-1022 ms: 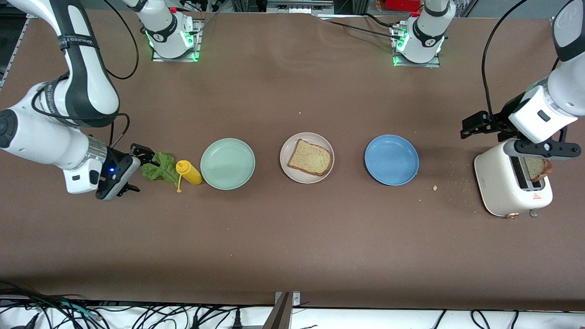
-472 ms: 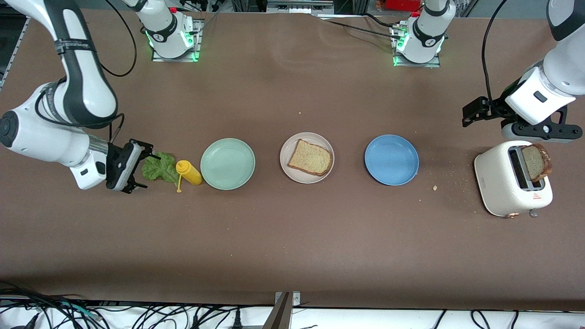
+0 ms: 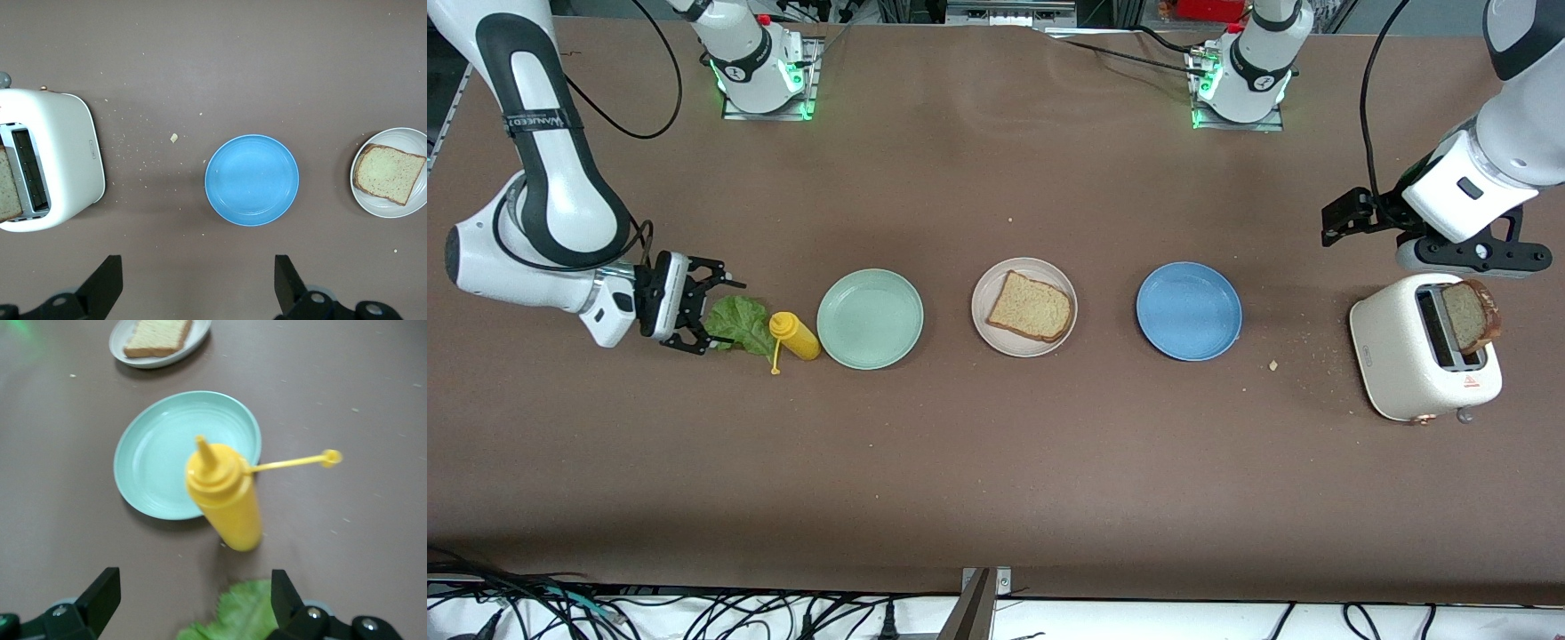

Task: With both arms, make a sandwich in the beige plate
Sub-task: 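Lower the right gripper around the yellow mustard bottle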

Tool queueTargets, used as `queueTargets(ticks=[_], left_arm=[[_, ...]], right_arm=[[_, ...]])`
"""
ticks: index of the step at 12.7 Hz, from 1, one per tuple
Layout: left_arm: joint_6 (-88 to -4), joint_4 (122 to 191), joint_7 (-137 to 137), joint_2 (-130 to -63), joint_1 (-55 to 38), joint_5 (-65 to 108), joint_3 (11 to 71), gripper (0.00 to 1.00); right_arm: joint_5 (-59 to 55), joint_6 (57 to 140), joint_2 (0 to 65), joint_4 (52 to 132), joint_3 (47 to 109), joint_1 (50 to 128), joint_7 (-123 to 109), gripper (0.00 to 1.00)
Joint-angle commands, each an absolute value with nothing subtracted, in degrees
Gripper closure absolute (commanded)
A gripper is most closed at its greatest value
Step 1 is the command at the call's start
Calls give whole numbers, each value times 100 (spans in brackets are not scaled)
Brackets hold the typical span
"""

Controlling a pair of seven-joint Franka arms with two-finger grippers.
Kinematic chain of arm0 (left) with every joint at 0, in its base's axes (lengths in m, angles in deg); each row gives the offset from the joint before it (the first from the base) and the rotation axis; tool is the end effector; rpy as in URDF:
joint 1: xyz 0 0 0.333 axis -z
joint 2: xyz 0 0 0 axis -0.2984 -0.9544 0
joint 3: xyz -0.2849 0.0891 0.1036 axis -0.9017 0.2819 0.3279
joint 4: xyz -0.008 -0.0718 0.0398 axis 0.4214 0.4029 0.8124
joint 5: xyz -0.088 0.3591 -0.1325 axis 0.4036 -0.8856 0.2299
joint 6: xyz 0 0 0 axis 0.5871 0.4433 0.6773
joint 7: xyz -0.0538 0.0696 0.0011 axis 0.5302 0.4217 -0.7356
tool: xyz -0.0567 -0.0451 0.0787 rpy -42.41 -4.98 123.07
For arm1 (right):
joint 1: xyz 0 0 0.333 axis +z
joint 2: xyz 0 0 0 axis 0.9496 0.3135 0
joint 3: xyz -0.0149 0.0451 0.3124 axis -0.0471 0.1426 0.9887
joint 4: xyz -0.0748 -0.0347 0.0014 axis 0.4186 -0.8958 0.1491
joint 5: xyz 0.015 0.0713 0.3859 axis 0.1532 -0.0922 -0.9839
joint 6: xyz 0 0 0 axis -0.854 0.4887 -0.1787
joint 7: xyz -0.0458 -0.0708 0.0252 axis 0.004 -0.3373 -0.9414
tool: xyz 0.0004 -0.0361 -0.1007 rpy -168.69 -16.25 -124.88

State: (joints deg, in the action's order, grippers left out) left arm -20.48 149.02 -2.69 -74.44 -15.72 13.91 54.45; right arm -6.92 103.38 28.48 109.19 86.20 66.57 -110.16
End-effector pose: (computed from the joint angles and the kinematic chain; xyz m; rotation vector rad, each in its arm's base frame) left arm 0.5686 -0.0660 0.5784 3.1148 -0.0766 -0.1085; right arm 0.5772 0.0088 0.2672 -1.9679 -1.6311 -0.4407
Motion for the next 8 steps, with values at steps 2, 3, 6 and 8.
queueTargets(ticks=[2, 3, 6, 8], left_arm=[[-2138, 15043, -217, -7314, -1525, 1249, 5474, 0], [-2138, 15043, -226, -7314, -1525, 1249, 5474, 0], [-2138, 15043, -217, -7323, -1543, 1258, 5474, 0], [-2138, 15043, -217, -7323, -1534, 1258, 5474, 0]], right_arm=[[-1719, 10347, 2937, 11577, 8655, 6550, -12599, 0], [-1870, 10364, 3007, 11578, 8655, 6506, -13013, 0], [-1950, 10460, 3043, 11525, 8637, 6426, -13167, 0], [-2248, 10514, 3279, 11438, 8637, 6409, -13455, 0]])
